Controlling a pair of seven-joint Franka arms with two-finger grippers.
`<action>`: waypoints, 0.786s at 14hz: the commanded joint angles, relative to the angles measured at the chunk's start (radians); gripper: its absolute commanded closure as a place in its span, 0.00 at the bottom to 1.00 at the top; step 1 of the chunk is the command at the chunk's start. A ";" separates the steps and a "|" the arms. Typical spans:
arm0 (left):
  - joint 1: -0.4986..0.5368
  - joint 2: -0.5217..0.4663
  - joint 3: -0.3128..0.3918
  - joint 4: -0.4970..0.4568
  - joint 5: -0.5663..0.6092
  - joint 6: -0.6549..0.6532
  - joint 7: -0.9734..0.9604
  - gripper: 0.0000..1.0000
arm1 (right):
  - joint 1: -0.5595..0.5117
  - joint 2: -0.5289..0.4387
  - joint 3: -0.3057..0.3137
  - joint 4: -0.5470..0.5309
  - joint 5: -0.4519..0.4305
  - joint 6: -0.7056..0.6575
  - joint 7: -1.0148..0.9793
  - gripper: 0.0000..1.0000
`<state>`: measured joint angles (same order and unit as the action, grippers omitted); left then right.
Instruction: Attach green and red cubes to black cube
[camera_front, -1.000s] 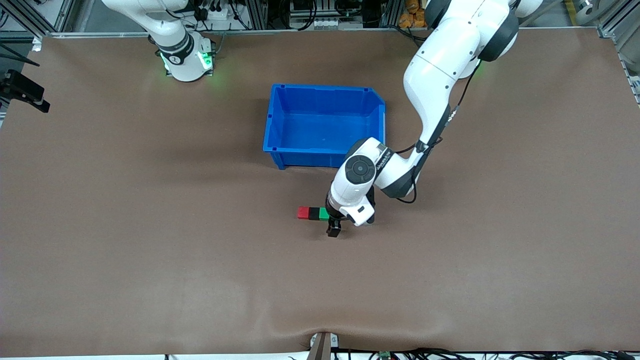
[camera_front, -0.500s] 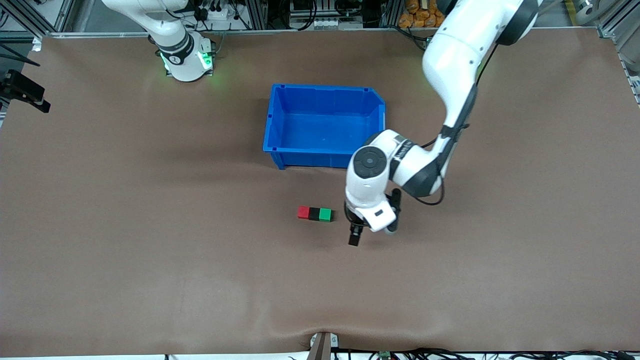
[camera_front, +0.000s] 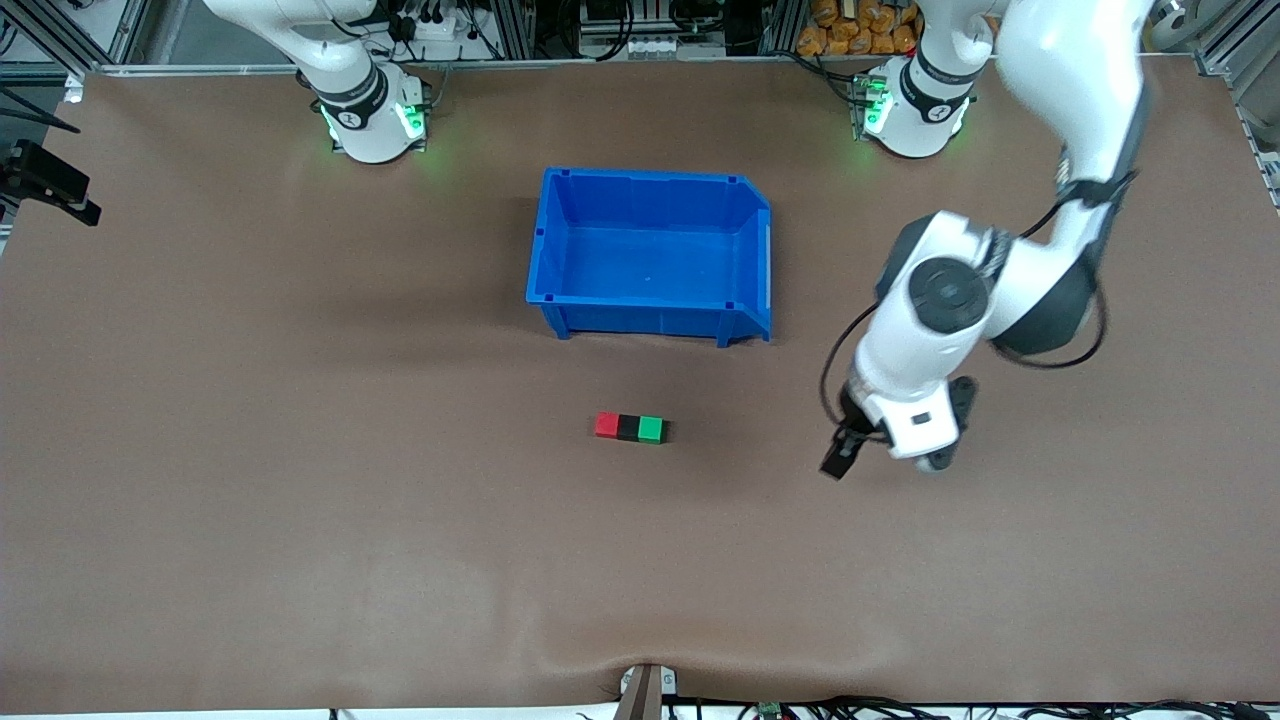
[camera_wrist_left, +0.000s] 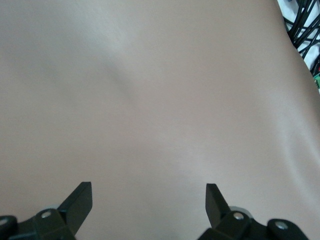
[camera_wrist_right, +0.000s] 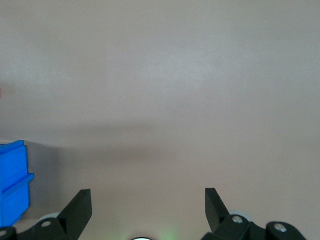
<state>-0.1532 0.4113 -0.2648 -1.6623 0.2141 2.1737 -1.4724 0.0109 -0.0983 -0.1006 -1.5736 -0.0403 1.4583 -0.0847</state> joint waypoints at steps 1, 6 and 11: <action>0.098 -0.170 -0.039 -0.180 -0.001 0.009 0.185 0.00 | 0.003 0.008 -0.002 0.020 0.011 -0.013 -0.001 0.00; 0.181 -0.218 -0.040 -0.205 -0.048 -0.023 0.478 0.00 | 0.000 0.008 -0.004 0.020 0.011 -0.013 -0.003 0.00; 0.325 -0.278 -0.039 -0.194 -0.140 -0.190 1.000 0.00 | 0.000 0.015 -0.004 0.021 0.011 -0.013 -0.001 0.00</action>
<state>0.1088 0.1891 -0.2898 -1.8406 0.1056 2.0401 -0.6423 0.0109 -0.0940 -0.1013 -1.5736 -0.0402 1.4579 -0.0847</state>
